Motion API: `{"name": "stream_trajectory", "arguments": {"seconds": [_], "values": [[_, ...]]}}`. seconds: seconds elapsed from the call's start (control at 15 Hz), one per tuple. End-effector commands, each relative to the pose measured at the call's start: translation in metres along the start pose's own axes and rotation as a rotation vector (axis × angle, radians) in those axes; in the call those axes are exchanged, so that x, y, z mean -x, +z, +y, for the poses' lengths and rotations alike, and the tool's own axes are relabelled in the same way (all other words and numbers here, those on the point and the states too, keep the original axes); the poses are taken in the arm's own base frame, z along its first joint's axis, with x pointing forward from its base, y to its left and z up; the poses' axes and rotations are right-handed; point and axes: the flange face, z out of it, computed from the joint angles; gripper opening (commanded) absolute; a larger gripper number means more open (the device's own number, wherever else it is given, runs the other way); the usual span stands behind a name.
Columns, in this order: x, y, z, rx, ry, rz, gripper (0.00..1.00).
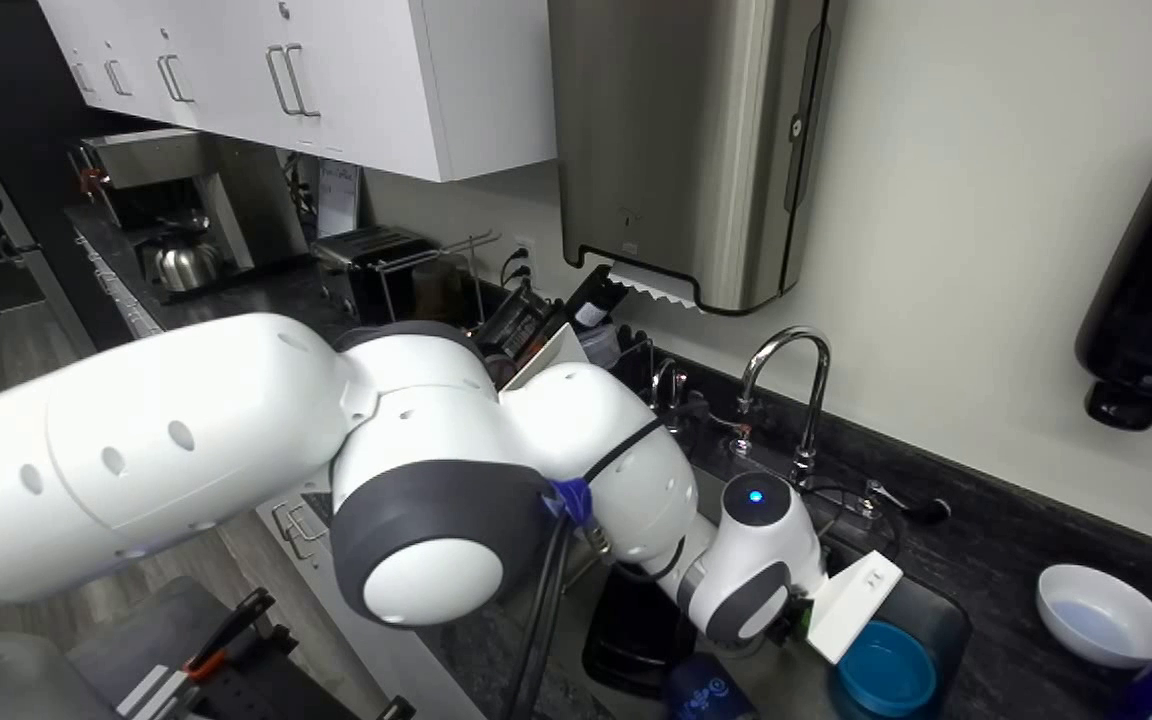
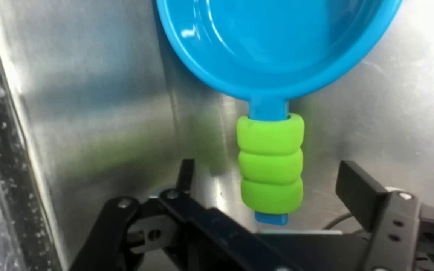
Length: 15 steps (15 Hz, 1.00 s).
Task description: Take the straw out of the sink and put it in the cutlery compartment, pick the lid on the tray, place it on the cup in the sink, lift the cup, drop it in the sink then move the pan in the sink to the left
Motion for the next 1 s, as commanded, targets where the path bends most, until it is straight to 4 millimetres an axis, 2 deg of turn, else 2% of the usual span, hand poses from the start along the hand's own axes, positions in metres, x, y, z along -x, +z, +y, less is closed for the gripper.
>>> {"name": "stream_trajectory", "arguments": {"seconds": [0.0,0.2,0.53,0.73,0.93], "values": [[0.002,0.004,0.003,0.006,-0.030,0.008,0.66],[0.002,0.003,0.005,0.013,-0.032,0.009,0.43],[0.005,0.002,0.005,0.020,-0.026,0.009,0.11],[0.006,0.001,0.005,0.022,-0.017,0.007,0.06],[0.014,-0.004,0.004,0.000,0.042,0.004,0.08]]}}
